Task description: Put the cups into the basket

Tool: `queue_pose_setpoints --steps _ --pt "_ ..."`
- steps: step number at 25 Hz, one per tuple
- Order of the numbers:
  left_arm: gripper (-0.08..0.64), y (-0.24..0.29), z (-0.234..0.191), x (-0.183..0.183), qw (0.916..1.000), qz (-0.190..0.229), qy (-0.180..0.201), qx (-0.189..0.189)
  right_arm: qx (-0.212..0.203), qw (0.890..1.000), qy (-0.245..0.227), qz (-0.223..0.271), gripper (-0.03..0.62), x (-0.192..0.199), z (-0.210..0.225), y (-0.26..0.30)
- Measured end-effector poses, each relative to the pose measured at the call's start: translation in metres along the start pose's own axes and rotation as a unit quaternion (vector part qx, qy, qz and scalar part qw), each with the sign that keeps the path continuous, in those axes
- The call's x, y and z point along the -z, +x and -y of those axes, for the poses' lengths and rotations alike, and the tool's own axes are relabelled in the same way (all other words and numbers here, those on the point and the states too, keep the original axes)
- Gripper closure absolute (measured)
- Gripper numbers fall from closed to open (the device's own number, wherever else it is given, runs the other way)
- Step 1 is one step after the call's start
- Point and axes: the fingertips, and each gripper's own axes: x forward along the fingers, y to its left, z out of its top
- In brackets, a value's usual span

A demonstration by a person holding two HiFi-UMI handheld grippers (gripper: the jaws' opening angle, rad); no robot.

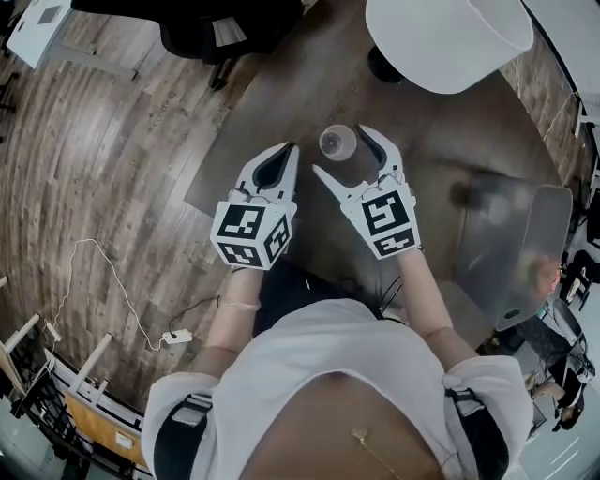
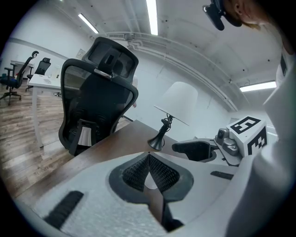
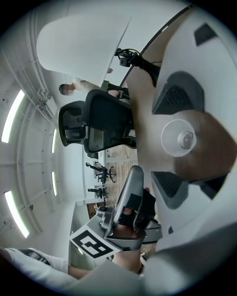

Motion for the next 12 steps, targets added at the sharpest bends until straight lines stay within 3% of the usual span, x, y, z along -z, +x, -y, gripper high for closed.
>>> queue_pose_setpoints --steps 12 --pt "0.549 0.022 -0.014 0.024 0.9992 -0.011 -0.037 -0.009 -0.037 0.998 -0.003 -0.046 0.23 0.031 0.011 0.031"
